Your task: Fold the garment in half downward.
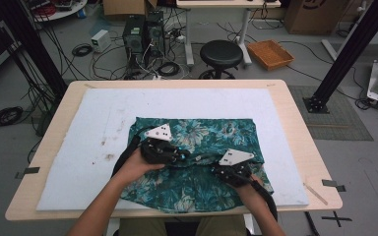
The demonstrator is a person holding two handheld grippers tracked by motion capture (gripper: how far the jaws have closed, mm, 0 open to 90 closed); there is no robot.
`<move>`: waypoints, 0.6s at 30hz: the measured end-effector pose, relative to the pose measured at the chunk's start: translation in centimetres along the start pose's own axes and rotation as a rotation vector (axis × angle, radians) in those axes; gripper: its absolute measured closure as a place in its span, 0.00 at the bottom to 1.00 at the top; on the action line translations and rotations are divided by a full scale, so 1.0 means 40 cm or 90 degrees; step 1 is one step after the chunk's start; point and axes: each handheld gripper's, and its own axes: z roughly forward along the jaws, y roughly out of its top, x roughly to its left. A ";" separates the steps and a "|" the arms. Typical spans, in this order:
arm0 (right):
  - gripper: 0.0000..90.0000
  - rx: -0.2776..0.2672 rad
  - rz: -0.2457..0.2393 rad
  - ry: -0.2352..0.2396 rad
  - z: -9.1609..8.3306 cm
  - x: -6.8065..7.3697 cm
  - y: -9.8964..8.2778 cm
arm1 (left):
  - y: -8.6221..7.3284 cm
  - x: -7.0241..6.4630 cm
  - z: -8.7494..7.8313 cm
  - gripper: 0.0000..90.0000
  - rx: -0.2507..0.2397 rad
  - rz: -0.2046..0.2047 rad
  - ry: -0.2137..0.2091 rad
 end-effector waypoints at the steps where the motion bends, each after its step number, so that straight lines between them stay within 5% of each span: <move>1: 0.91 0.002 0.002 0.002 -0.012 -0.002 -0.007 | -0.002 -0.003 0.001 0.97 0.002 0.002 -0.001; 10: 0.91 0.000 0.026 0.015 -0.073 0.004 -0.039 | -0.031 -0.039 0.011 0.96 0.028 0.006 -0.027; 15: 0.91 -0.015 0.041 0.025 -0.120 -0.012 -0.057 | -0.062 -0.053 0.014 0.93 0.035 0.008 -0.019; 18: 0.91 -0.017 0.049 0.023 -0.145 -0.022 -0.071 | -0.076 -0.056 0.001 0.73 0.018 -0.003 0.008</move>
